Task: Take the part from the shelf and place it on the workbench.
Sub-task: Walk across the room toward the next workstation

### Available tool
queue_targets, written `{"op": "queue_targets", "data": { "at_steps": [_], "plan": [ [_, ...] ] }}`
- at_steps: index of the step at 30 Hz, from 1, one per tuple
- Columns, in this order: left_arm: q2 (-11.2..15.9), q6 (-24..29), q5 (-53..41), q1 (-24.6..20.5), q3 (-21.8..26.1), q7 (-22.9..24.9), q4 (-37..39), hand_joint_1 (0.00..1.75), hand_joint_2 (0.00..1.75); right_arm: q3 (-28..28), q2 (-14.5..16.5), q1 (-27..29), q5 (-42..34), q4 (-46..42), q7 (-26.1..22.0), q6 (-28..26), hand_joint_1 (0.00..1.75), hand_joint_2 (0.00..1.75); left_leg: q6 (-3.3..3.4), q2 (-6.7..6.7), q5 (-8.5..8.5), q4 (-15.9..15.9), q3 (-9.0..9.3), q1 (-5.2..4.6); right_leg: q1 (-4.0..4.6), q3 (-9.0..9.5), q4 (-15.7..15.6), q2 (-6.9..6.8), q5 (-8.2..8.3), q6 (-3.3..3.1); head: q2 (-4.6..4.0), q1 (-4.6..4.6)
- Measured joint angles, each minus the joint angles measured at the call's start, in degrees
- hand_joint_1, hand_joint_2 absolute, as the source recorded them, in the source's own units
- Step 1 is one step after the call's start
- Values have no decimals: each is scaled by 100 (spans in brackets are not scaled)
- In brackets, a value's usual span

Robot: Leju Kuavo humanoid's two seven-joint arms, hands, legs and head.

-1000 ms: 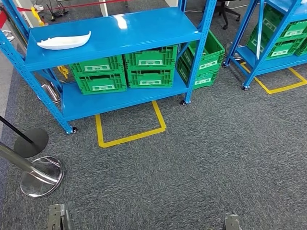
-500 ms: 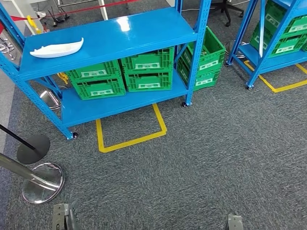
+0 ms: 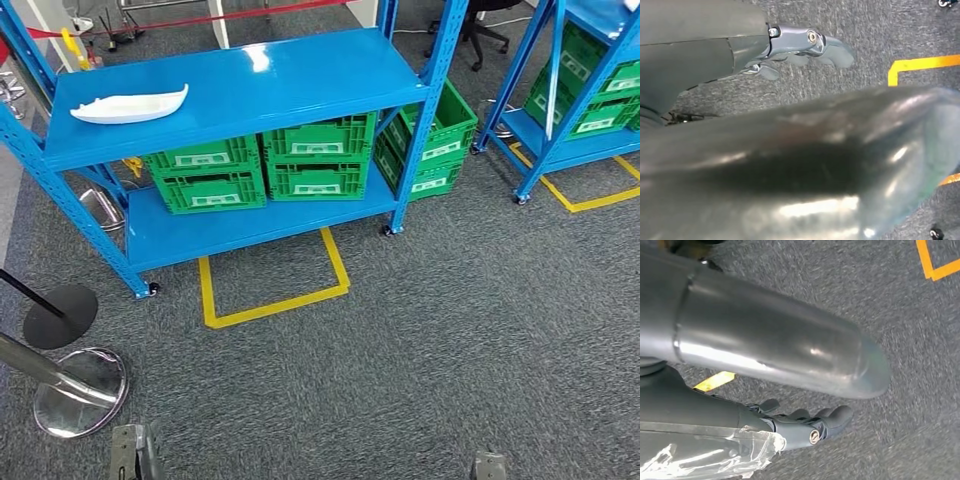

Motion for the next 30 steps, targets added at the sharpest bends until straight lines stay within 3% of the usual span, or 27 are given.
{"op": "queue_targets", "data": {
  "at_steps": [1, 2, 3, 5, 7, 10, 12, 13, 15, 16, 17, 18, 19, 21, 22, 23, 27, 28, 30],
  "plan": [
    [-4, 0, 0, 6, 1, 0, 0, 0, 0, 0, -2, 11, 0, 0, 1, 0, 0, 0, 5, -3, -34, 0, 36, -2, -1, -211, 288, 0, -43, 10, 0, 1],
    [-7, 1, 0, 15, 1, 0, 0, 0, 0, 0, -5, 20, 0, 0, 1, -1, 0, 0, 2, -8, -74, 0, 83, -2, -2, -335, 378, -1, 40, 17, 0, 3],
    [-9, 1, 0, 22, 2, 0, 0, 0, 0, -1, -12, 25, 0, 0, 2, -1, 0, 0, -7, -14, -118, 0, 142, 0, -5, -342, 236, -1, 242, 21, 0, 4],
    [-15, 0, 0, 29, 2, 0, 0, 0, 0, -1, -27, 24, 0, 0, 1, -3, 0, 0, -48, -22, -219, 1, 275, 3, -15, -107, -494, -8, 782, 25, 0, 14],
    [-18, 1, 0, 22, 1, 1, -2, 0, 0, 0, -33, 14, 0, 2, 3, -4, 0, 0, -110, -28, -302, 19, 337, -20, -21, 122, -1041, -6, 1025, -16, 0, 27],
    [-16, 6, 0, 15, 1, 3, -9, 0, 0, -1, -35, 10, -3, 4, 4, -6, 0, 0, -176, -30, -347, -9, 367, -36, -12, 178, -1135, 7, 982, -145, 0, 1],
    [-18, 15, 0, 2, 0, 6, -21, 0, 0, -4, -37, 2, -5, 2, 2, -11, 0, 0, -230, -19, -447, 136, 318, -26, -23, 220, -1151, 8, 946, -223, 0, -21],
    [-18, 20, 0, -7, 0, 7, -27, 0, 0, -4, -38, -5, -6, 1, 2, -13, 0, 0, -260, -14, -562, 384, 190, -21, -32, 246, -1159, 5, 927, -258, 0, -31],
    [-19, 30, 0, -8, 0, 9, -31, 0, 0, -2, -38, -15, -4, 0, 0, -13, 0, 0, -304, -9, -850, 1193, -287, -16, -30, 286, -1160, 0, 879, -303, 0, -51],
    [-19, 35, 0, 1, 0, 9, -31, 0, 0, -1, -38, -14, -3, 0, 1, -14, 0, 0, -311, -9, -924, 1547, -529, -14, -29, 309, -1160, 2, 854, -312, 0, -49],
    [-19, 39, 0, 12, 0, 9, -31, 0, 0, -2, -38, -10, -3, 0, 1, -16, 0, 0, -307, -9, -887, 1726, -691, -14, -27, 341, -1160, 6, 828, -314, 0, -52],
    [-19, 42, 0, 18, 0, 9, -31, 0, 0, -3, -38, -7, -3, 0, 1, -19, 0, 0, -292, -9, -725, 1676, -738, -16, -24, 381, -1160, 12, 800, -312, 0, -52],
    [-19, 44, 0, 21, 0, 9, -31, 0, 0, -3, -38, -6, -3, 0, 1, -21, 0, 0, -267, -9, -472, 1415, -675, -20, -22, 430, -1161, 18, 770, -306, 0, -51],
    [-17, 49, 0, 16, 0, 10, -31, 0, 0, -2, -38, -13, -1, 1, 1, -22, 0, 0, -191, 0, -2, 647, -392, -45, -10, 509, -1163, 27, 695, -277, 0, -50],
    [-16, 51, 0, 8, 0, 11, -31, 0, 0, -1, -38, -18, -1, 1, 1, -24, 0, 0, -164, 5, 98, 346, -269, -60, -3, 519, -1167, 30, 659, -251, 0, -49],
    [-16, 52, 0, 3, 0, 14, -31, 0, 0, -1, -38, -20, -1, 2, 1, -26, 0, 0, -144, 8, 110, 172, -198, -75, 2, 520, -1178, 30, 630, -220, 0, -44],
    [-17, 54, 0, 15, 0, 20, -32, 0, 0, 5, -38, -32, -3, 1, -1, -37, 0, 0, -67, -9, 30, 16, -72, -54, 2, 554, -1139, 12, 532, -85, 0, -16],
    [-18, 54, 0, 15, 0, 20, -33, 0, 0, 7, -38, -38, -4, 0, -1, -38, 0, 0, -37, -9, 19, -12, -25, -38, 4, 467, -936, 7, 432, -58, 0, -3],
    [-21, 54, 0, 15, 0, 20, -35, 0, 0, 8, -38, -37, -9, 1, -1, -39, 0, 0, 8, -7, -36, -25, 49, -30, 0, 61, -216, 2, 135, -19, 0, 17]
  ]
}}
